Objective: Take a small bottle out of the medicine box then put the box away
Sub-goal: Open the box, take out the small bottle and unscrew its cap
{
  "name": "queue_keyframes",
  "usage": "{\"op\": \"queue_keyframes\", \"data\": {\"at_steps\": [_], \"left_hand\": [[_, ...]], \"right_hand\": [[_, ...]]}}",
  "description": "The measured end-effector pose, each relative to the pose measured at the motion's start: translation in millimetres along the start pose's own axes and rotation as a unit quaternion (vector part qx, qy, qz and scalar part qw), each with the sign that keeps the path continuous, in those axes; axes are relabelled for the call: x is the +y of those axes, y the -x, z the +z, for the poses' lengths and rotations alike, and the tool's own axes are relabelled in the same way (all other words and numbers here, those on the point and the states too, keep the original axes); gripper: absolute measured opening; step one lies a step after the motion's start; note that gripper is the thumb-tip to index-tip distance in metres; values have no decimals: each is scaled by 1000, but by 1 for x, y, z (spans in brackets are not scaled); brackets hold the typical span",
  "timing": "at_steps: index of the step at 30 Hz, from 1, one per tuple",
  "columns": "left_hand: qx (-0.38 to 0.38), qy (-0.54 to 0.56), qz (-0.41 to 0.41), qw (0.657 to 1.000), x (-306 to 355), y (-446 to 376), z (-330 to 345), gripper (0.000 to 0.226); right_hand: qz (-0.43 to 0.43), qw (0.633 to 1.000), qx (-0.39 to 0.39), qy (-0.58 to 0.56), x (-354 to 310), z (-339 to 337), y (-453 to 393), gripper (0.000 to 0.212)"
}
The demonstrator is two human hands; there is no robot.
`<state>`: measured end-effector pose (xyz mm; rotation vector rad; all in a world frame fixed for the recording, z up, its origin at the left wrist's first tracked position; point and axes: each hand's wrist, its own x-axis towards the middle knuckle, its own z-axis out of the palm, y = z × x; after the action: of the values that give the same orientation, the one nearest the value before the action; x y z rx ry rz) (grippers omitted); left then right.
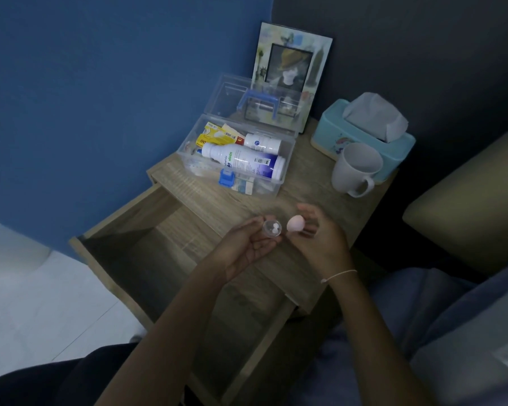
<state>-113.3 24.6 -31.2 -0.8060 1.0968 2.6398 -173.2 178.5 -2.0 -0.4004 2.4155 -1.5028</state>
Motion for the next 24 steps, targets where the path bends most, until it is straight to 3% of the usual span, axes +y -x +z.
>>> {"op": "queue_keyframes", "data": {"at_steps": [4, 9, 15, 20, 24], "left_hand": [[-29, -5, 14, 999, 1, 0, 0, 27], [19, -168, 109, 980, -4, 0, -3, 31], [70, -344, 219, 910, -4, -2, -3, 38], [106, -507, 300, 801, -6, -3, 0, 31], [113, -549, 319, 764, -6, -8, 0, 32]], "right_hand": [[19, 999, 31, 11, 18, -1, 8, 40], [-10, 997, 52, 64, 30, 5, 17, 25], [-12, 993, 66, 98, 40, 14, 19, 24], [-1, 987, 97, 129, 48, 19, 19, 34], [-6, 983, 105, 150, 53, 23, 18, 36]]}}
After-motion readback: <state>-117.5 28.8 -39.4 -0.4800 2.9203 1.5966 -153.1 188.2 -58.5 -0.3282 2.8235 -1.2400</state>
